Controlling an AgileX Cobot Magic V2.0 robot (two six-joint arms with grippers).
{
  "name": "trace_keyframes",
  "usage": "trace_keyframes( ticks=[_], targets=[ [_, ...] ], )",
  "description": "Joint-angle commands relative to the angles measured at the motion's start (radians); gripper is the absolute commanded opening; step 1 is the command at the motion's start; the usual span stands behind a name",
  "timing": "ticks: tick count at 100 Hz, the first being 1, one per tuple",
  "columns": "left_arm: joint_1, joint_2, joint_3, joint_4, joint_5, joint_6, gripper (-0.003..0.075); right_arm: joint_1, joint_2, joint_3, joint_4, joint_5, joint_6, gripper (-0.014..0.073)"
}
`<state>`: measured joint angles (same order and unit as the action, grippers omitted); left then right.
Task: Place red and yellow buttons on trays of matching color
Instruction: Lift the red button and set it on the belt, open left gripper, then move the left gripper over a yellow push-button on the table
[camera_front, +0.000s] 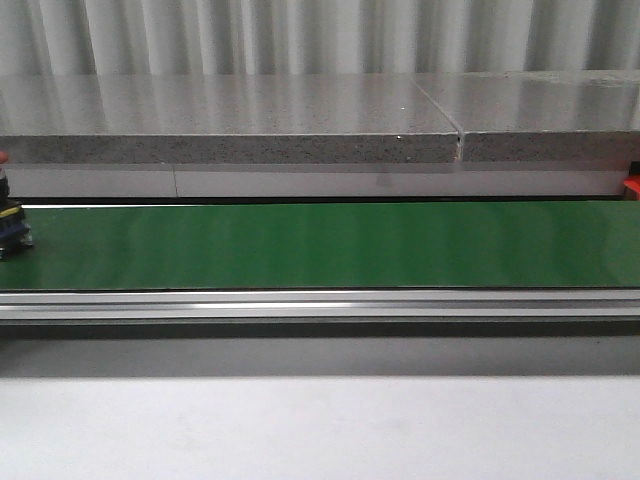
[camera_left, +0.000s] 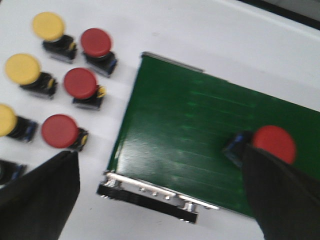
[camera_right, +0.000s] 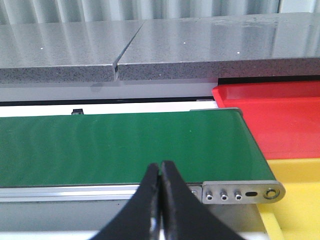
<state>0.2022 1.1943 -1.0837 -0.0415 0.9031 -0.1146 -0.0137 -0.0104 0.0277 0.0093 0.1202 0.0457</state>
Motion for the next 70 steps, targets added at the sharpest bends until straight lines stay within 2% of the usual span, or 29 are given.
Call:
trace_keyframes(
  ticks=[1,12,28,48,70],
  targets=[
    [0.095,-0.039,0.036,-0.006,-0.083,-0.039,0.0638,-0.006,-0.009,-0.016,-0.009,-0.086,-0.003,-0.0068],
    [0.225,-0.046,0.118,-0.006,-0.126,-0.088,0.0638,-0.006,-0.009,-0.016,-0.009,-0.086,-0.003,-0.0068],
    [0.321,-0.046,0.211,-0.006,-0.175,-0.137,0.0638,-0.006,-0.009,-0.016,-0.009,-0.086,-0.003,-0.0068],
    [0.348,-0.028,0.273,0.002,-0.263,-0.146,0.0638,-0.006,-0.009,-0.016,-0.009,-0.086,-0.003,-0.0068],
    [0.348,0.063,0.273,0.148,-0.273,-0.283,0.0638,-0.006,-0.009,-0.016,-0.009,-0.086,-0.003,-0.0068]
  ],
)
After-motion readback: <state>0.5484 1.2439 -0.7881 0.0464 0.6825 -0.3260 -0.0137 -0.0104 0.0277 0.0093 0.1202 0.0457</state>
